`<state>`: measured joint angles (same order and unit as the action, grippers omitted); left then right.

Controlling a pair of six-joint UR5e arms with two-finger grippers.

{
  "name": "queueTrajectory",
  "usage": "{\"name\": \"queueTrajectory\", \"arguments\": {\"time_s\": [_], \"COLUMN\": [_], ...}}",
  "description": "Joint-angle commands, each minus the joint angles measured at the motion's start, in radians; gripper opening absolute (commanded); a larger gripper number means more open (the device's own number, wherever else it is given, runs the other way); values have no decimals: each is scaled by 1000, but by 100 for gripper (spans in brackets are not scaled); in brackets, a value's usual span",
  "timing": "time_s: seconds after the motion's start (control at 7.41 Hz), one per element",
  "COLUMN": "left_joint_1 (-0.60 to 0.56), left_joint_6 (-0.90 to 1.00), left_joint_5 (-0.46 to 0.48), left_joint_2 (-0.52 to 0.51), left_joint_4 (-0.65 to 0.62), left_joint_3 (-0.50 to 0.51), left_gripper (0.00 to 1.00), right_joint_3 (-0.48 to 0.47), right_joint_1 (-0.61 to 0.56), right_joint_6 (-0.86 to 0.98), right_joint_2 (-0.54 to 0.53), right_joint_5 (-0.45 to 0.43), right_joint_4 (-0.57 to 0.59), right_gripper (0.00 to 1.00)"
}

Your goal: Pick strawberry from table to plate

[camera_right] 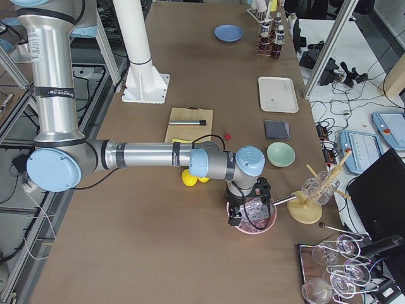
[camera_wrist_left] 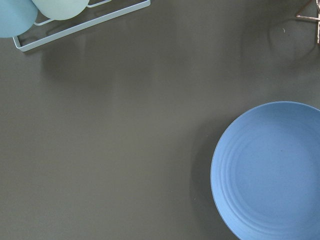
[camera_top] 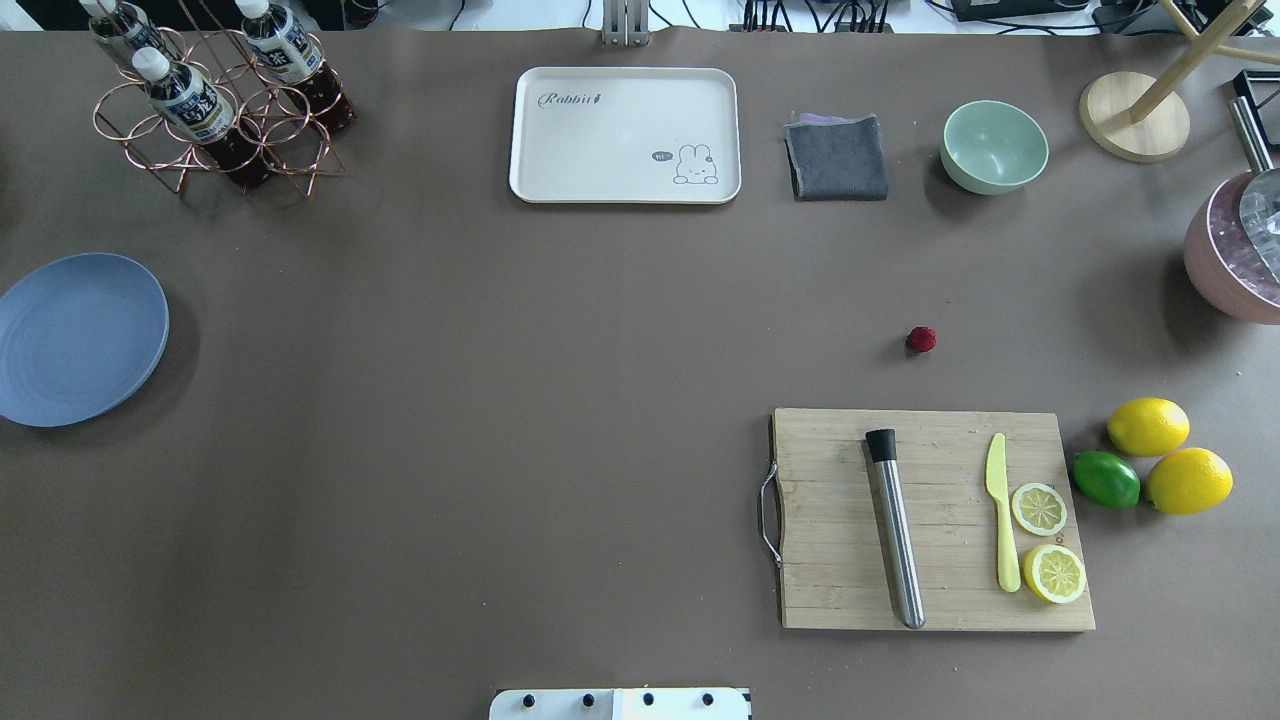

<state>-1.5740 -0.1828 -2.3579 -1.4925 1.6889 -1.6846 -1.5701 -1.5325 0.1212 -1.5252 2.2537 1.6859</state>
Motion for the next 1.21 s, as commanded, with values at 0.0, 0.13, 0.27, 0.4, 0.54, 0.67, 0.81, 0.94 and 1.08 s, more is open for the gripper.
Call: {"name": "queueTrajectory", "arguments": {"time_s": [0.0, 0.13, 0.27, 0.4, 0.54, 0.67, 0.81, 0.94, 1.08], "left_joint_1": [-1, -1, 2, 0, 2, 12, 35, 67, 92], "left_joint_6": [6, 3, 2, 0, -4, -1, 0, -6, -3], "left_joint_5": [-4, -26, -49, -47, -47, -46, -46, -44, -44], "left_joint_2": [3, 2, -36, -41, -44, -70, -93, -94, -103], "left_joint_4": [15, 15, 49, 130, 220, 266, 306, 345, 350], "left_joint_3": [3, -9, 12, 20, 46, 78, 127, 176, 233], "left_gripper": [98, 98, 98, 98, 98, 98, 97, 98, 99], "right_joint_3": [7, -1, -26, -51, -56, -56, -56, -57, -59], "right_joint_1": [0, 0, 2, 2, 5, 30, 79, 127, 165], "right_joint_6": [0, 0, 0, 0, -18, -94, -162, -173, -266], "right_joint_2": [-1, 5, 16, 20, 19, 19, 20, 39, 40], "right_joint_5": [12, 44, 81, 83, 78, 76, 76, 84, 83], "right_joint_4": [0, 0, -12, -79, -201, -310, -369, -376, -379], "right_gripper": [100, 100, 100, 100, 100, 100, 100, 100, 100]}}
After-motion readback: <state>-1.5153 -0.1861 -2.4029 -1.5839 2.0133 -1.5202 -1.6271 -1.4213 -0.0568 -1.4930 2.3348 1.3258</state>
